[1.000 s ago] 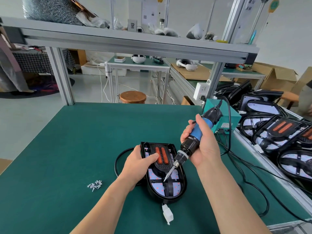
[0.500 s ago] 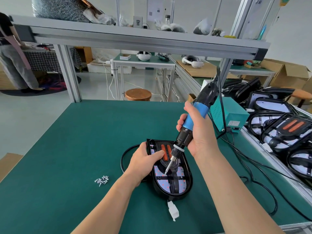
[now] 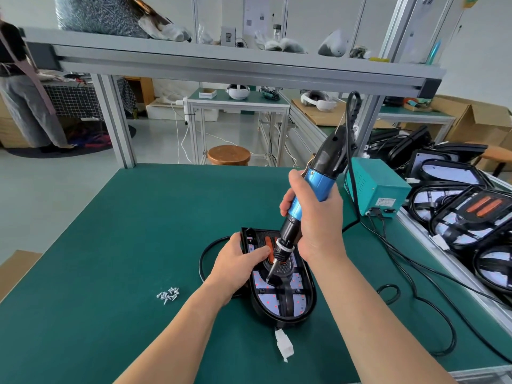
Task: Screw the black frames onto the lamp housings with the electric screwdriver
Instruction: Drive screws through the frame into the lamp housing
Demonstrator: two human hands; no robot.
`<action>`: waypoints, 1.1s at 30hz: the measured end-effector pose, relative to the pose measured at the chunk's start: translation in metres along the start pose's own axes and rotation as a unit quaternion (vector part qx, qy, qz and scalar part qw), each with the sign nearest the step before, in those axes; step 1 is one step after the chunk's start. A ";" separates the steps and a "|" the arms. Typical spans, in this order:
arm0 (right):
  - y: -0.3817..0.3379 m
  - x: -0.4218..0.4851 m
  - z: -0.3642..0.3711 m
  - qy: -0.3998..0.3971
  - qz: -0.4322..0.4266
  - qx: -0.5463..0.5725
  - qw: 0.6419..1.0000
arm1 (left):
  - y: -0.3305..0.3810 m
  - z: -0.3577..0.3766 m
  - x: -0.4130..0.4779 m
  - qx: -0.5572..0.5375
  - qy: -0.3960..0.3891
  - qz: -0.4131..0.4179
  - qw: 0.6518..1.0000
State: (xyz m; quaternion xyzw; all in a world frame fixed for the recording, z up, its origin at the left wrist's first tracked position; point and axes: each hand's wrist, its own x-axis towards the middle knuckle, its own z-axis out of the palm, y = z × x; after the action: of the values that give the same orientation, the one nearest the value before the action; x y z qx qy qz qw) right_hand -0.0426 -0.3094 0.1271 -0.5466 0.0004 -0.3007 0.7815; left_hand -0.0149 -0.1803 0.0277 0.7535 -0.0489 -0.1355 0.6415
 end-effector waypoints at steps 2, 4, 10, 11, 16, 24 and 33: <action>0.002 -0.002 0.001 -0.004 0.002 0.006 1.000 | -0.001 0.000 0.000 0.008 0.002 0.002 1.000; 0.003 -0.003 0.002 -0.009 0.003 0.005 1.000 | 0.000 0.000 0.000 0.017 0.004 0.003 1.000; 0.008 -0.007 0.003 -0.017 0.004 -0.006 1.000 | 0.004 0.000 -0.002 0.026 0.010 0.006 1.000; 0.008 -0.007 0.003 -0.017 0.004 -0.006 1.000 | 0.004 0.000 -0.002 0.024 0.010 0.004 1.000; 0.009 -0.008 0.002 -0.020 0.009 -0.007 1.000 | 0.004 0.000 -0.003 0.022 0.006 -0.001 1.000; 0.013 -0.010 0.001 -0.022 0.016 -0.016 1.000 | 0.010 0.001 -0.008 0.020 0.008 0.000 1.000; 0.011 -0.016 0.004 -0.074 0.008 -0.022 0.997 | 0.012 0.001 -0.010 0.024 0.012 -0.006 1.000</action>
State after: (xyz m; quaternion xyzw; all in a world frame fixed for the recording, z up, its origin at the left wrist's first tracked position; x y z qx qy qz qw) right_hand -0.0490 -0.2962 0.1147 -0.5841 -0.0461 -0.2530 0.7698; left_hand -0.0234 -0.1808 0.0409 0.7703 -0.0401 -0.1293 0.6232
